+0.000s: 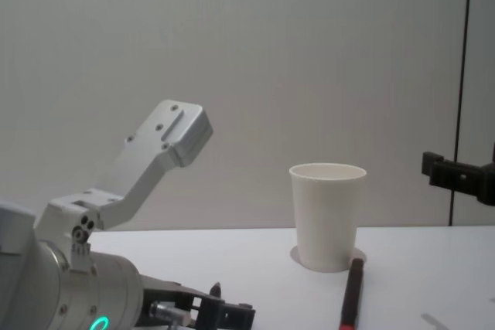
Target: Place the pen into the pen holder.
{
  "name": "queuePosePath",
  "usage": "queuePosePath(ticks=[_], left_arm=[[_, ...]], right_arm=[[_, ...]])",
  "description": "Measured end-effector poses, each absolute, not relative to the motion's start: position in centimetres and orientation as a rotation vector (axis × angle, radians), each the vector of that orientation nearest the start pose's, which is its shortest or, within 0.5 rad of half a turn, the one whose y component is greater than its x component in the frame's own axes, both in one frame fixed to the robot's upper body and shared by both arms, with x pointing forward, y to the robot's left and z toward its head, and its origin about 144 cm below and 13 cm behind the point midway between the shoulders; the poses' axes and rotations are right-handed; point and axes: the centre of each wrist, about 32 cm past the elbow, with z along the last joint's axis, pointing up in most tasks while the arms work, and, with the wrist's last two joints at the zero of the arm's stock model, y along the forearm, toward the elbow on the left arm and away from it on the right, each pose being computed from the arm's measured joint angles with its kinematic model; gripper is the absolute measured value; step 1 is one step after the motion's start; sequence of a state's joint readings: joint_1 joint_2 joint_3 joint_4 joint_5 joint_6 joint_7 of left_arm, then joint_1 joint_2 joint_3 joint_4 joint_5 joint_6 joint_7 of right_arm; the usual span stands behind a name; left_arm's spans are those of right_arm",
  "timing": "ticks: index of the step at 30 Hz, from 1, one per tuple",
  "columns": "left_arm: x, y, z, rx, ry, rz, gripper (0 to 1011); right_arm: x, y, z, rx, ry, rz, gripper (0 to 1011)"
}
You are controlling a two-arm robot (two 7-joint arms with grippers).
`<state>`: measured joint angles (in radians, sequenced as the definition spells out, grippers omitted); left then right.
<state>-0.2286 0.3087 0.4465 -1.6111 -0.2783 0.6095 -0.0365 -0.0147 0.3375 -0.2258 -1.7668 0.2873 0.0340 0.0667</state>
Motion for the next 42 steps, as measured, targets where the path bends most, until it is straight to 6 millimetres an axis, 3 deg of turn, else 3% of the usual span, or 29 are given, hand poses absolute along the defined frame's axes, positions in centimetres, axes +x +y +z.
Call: queuePosePath(ticks=[8,12,42], left_arm=[[49.19,17.97,119.27,0.489,0.205,1.102,1001],[49.23,17.95,119.18,0.489,0.205,1.100,917],[49.33,17.98,118.90,0.494,0.205,1.100,735]], right_arm=[[44.33,-23.71,118.87,0.026,-0.075,-1.229,1001],[44.33,-23.71,118.87,0.026,-0.075,-1.229,1001],[44.33,-23.71,118.87,0.026,-0.075,-1.229,1001]])
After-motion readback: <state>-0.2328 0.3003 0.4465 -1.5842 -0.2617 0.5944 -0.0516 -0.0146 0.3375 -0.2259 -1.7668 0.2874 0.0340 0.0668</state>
